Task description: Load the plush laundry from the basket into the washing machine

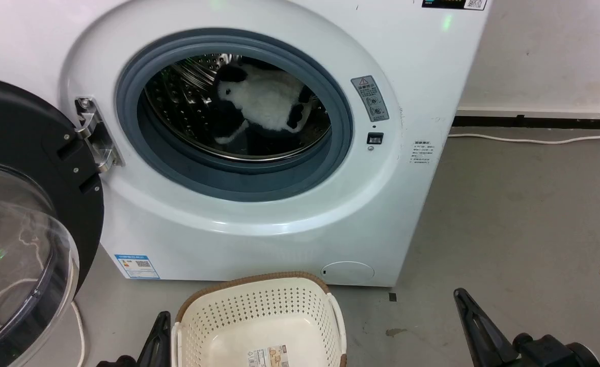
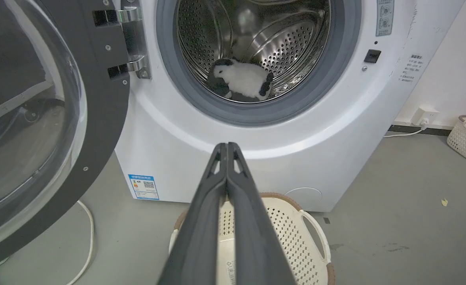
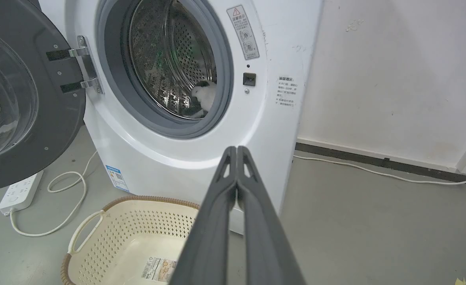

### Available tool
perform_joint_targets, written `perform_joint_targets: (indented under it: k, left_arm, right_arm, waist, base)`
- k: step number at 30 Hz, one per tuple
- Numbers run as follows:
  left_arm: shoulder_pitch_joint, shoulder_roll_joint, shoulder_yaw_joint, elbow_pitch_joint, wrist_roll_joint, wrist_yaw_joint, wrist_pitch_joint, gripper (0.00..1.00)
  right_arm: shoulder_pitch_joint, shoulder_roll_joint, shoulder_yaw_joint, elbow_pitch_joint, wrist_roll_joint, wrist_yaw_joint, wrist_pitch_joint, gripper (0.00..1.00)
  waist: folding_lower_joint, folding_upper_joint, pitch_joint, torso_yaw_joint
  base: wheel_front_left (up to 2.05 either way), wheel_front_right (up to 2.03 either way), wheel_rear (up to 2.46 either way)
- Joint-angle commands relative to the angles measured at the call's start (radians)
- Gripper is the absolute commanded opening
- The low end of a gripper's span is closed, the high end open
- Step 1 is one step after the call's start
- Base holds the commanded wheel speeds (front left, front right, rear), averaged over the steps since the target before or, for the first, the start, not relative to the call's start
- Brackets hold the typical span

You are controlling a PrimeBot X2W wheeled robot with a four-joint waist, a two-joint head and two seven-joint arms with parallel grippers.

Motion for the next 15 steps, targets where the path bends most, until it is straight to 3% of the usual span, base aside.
perform_joint_targets:
  k: [1,15]
  left_arm:
    - [-0.019,-0.005,0.004,-0.003,0.007,0.001,0.004,0.00]
    - [-0.042,-0.012,0.009,-0.007,0.029,0.002,0.032,0.00]
  right_arm:
    - [-0.014,0.000,-0.003,0.001,-0.002,0.000,0.004,0.00]
    - [-0.032,0.000,-0.011,0.003,-0.004,0.000,0.033,0.00]
  waist:
    - [0.0000,0.0000,0.000,0.000]
    - [0.0000,0.0000,0.000,0.002]
  base:
    - [0.00,0.00,0.00]
    - [0.00,0.00,0.00]
